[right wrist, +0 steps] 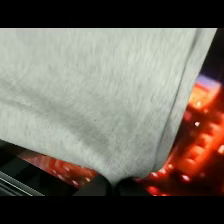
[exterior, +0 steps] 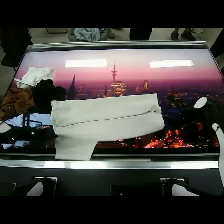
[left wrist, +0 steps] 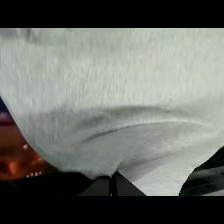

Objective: Fold the shirts.

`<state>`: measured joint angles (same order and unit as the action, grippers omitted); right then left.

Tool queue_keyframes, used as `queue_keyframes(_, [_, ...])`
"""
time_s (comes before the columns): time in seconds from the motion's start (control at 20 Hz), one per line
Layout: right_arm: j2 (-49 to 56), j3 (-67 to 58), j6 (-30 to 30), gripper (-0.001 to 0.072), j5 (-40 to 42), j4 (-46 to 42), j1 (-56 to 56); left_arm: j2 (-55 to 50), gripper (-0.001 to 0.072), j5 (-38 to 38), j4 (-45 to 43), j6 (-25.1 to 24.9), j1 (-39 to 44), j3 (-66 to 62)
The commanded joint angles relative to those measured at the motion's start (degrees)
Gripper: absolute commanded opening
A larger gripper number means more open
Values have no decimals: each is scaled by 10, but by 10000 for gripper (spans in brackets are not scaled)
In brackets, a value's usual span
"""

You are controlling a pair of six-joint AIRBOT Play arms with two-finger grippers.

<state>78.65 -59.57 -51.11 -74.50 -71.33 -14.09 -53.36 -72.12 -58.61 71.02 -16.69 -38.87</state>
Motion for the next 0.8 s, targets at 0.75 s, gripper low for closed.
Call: queue_keyframes(0.75, [318, -387, -101, 53, 96, -9, 91, -446, 26, 62, 36, 34, 9, -422])
